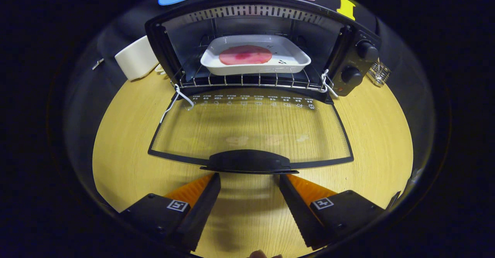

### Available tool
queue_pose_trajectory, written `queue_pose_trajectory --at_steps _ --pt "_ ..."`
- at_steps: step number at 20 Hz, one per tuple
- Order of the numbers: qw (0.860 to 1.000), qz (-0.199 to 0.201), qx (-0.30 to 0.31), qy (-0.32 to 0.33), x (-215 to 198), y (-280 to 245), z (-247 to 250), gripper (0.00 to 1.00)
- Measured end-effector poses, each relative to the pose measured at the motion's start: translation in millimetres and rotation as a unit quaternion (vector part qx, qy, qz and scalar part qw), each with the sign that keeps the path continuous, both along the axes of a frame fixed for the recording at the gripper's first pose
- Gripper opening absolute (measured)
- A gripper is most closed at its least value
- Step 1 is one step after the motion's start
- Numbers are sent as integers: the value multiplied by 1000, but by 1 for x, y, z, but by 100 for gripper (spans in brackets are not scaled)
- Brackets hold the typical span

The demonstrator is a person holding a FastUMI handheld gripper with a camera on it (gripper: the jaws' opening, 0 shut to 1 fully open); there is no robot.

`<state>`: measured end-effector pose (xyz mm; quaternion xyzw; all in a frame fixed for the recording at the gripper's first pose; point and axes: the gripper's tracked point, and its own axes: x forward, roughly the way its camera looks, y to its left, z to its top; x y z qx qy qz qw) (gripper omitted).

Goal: Open the toaster oven, put the food inside, and close the toaster oven door.

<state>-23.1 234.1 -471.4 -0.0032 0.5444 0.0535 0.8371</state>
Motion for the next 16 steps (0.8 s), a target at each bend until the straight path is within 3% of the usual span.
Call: queue_pose_trajectory --at_steps 3,9,16 --pt "999 -7 15 -28 0 0 17 100" --pt "995 16 20 -95 1 0 57 99" --pt "981 39 20 -190 38 1 126 99"
